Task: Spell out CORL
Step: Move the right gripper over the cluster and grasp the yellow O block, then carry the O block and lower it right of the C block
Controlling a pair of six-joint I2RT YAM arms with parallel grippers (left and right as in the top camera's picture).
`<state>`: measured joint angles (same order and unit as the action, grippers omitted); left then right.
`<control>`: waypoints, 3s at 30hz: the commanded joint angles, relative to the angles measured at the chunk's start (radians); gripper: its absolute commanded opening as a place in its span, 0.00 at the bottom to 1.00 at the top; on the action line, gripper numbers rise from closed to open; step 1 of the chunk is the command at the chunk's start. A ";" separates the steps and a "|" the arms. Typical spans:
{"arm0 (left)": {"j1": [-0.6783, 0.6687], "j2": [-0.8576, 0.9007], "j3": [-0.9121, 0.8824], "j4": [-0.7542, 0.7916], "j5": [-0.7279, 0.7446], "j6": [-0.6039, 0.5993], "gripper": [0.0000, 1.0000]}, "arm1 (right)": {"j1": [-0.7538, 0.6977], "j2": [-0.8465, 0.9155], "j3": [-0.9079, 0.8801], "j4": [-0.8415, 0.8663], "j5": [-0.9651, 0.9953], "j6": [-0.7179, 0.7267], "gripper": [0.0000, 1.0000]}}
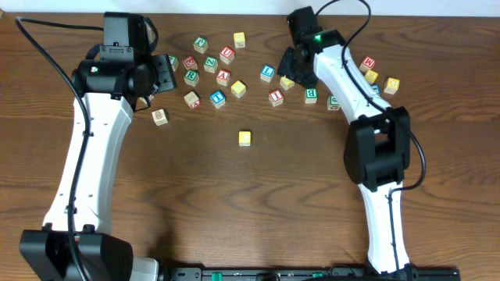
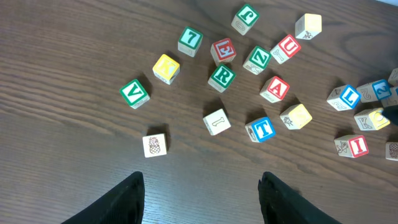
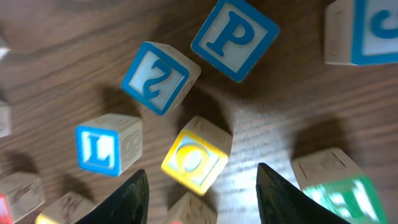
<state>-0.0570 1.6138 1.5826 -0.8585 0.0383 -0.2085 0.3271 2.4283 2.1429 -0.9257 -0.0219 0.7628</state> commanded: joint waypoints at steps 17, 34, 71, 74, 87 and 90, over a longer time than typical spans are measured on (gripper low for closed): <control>0.002 -0.011 -0.008 -0.003 -0.013 0.009 0.58 | 0.018 0.072 0.013 0.056 0.023 -0.009 0.47; 0.002 0.000 -0.008 -0.003 -0.013 0.009 0.58 | 0.021 0.078 0.010 0.035 0.044 -0.073 0.38; 0.002 0.000 -0.008 0.006 -0.013 0.009 0.58 | 0.103 -0.243 0.004 -0.327 -0.082 -0.517 0.20; 0.002 0.000 -0.008 0.010 -0.013 0.009 0.58 | 0.134 -0.233 -0.011 -0.369 -0.082 -0.499 0.19; 0.002 0.000 -0.008 0.027 -0.013 0.009 0.58 | 0.276 -0.217 -0.238 -0.223 0.053 -0.335 0.17; 0.002 0.000 -0.008 0.027 -0.013 0.009 0.58 | 0.291 -0.217 -0.303 -0.151 0.054 -0.316 0.17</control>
<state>-0.0570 1.6138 1.5826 -0.8326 0.0380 -0.2085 0.6067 2.2028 1.8816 -1.1042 -0.0048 0.4004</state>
